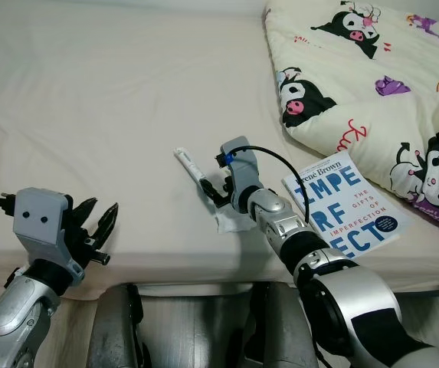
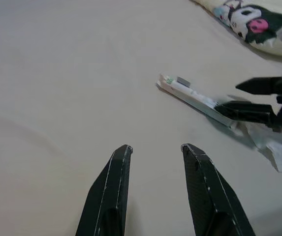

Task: Clean up the room

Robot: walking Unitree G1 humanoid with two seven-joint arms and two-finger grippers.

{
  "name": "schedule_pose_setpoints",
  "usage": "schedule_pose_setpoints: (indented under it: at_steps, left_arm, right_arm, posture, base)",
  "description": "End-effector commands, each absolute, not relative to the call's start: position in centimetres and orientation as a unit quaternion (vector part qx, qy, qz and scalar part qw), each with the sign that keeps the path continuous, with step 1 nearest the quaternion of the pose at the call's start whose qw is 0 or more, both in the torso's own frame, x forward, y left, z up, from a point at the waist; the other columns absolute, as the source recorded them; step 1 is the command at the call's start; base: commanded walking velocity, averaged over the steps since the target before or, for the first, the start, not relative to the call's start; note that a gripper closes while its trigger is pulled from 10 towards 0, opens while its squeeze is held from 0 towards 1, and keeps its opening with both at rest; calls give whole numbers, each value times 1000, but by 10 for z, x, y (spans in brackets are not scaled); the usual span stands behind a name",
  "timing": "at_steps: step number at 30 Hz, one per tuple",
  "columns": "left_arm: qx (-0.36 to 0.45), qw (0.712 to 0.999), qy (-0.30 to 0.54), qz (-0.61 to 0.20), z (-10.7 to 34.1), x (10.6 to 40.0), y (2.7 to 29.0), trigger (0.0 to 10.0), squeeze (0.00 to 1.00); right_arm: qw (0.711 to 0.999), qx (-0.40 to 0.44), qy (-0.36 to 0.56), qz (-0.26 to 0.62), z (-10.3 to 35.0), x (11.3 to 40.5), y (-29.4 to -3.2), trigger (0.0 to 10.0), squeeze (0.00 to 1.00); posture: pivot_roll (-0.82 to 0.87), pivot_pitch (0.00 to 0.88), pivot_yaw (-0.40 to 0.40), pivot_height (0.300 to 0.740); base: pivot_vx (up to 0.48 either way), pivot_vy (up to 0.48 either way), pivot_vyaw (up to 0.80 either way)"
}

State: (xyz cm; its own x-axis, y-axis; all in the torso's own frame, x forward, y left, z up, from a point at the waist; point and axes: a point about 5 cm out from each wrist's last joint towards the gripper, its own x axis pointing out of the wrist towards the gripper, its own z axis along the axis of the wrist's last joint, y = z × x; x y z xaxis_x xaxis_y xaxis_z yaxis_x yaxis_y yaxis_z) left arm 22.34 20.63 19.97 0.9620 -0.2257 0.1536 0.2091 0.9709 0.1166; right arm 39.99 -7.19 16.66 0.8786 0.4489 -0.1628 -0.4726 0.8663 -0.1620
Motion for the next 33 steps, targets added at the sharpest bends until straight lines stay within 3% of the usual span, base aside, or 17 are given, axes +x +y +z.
schedule_pose_setpoints:
  at_steps: [1,9,10,11,12,14,15,16,17,18,33]
  left_arm:
    - [57,986,-69,-143,198,217,200,10000,0]
    - [60,984,-62,-158,198,213,196,10000,0]
    - [61,983,-62,-160,198,214,195,10000,0]
    - [61,983,-62,-160,198,214,195,10000,0]
    - [61,983,-61,-162,199,214,195,10000,0]
    - [63,982,-60,-166,199,213,194,10000,0]
    - [63,982,-60,-166,199,213,194,10000,0]
    - [63,982,-59,-166,199,213,194,10000,0]
    - [63,982,-59,-166,199,213,194,10000,0]
    - [63,982,-59,-167,199,213,193,10000,0]
    - [64,981,-52,-174,197,212,194,10000,0]
  right_arm:
    - [961,-98,83,245,159,398,-69,10000,0]
    - [957,-89,88,263,162,397,-61,10000,0]
    - [956,-89,88,266,162,397,-60,8745,0]
    - [956,-89,88,266,162,397,-60,8745,0]
    - [955,-86,89,268,162,397,-60,5961,0]
    - [956,-75,92,270,162,397,-60,2471,0]
    - [956,-75,92,270,162,397,-60,2471,0]
    - [956,-74,92,270,162,397,-60,1098,0]
    - [956,-74,92,270,162,397,-60,1098,0]
    - [956,-69,93,269,162,397,-61,0,0]
    - [959,-43,101,260,156,396,-66,0,0]
  posture:
    - [298,380,-128,543]
    - [301,378,-129,543]
    - [303,374,-129,543]
    - [303,374,-129,543]
    - [303,374,-129,543]
    - [304,372,-128,543]
    - [304,372,-128,543]
    - [303,372,-127,543]
    - [303,372,-127,543]
    - [303,373,-126,543]
    - [305,374,-120,543]
  base:
    - [0,0,0]
    - [0,0,0]
    - [0,0,0]
    - [0,0,0]
    - [0,0,0]
    - [0,0,0]
    - [0,0,0]
    - [0,0,0]
    - [0,0,0]
    - [0,0,0]
    - [0,0,0]
